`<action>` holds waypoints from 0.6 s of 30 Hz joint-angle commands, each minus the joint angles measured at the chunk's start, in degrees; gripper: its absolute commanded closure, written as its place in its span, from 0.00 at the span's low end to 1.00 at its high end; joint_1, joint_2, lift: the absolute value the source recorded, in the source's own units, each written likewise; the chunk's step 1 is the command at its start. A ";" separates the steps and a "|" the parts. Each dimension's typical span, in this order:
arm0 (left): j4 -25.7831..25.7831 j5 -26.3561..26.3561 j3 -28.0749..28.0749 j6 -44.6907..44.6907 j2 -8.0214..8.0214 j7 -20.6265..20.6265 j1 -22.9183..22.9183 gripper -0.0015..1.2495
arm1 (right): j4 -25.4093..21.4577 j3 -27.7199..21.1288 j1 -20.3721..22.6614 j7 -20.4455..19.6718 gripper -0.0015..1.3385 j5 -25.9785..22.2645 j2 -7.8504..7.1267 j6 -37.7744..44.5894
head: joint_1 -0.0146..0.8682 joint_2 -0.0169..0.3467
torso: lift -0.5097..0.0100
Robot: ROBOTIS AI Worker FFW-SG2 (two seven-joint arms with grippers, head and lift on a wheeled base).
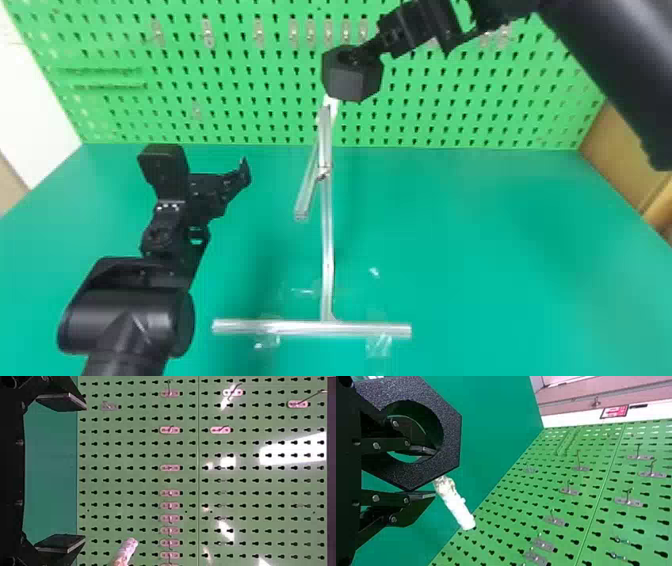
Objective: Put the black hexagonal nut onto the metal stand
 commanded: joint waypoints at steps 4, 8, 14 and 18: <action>0.00 0.06 0.00 0.00 0.00 -0.01 0.00 0.09 | 0.42 0.30 0.30 0.00 0.76 -0.60 0.98 -0.67 | 0.80 0.27 | 0.98; 0.00 0.06 -0.09 0.00 0.00 0.08 0.00 0.09 | 0.95 0.39 0.47 0.00 0.76 -0.77 1.50 -1.02 | 0.80 0.27 | 0.98; 0.00 0.06 -0.09 0.00 0.00 -0.01 0.00 0.09 | 1.30 0.39 0.82 0.00 0.76 -1.30 1.68 -1.28 | 0.80 0.27 | 0.98; 0.09 0.06 -0.09 0.09 0.00 -0.01 0.08 0.09 | 1.56 0.39 0.91 0.00 0.76 -1.48 1.77 -1.46 | 0.80 0.27 | 0.98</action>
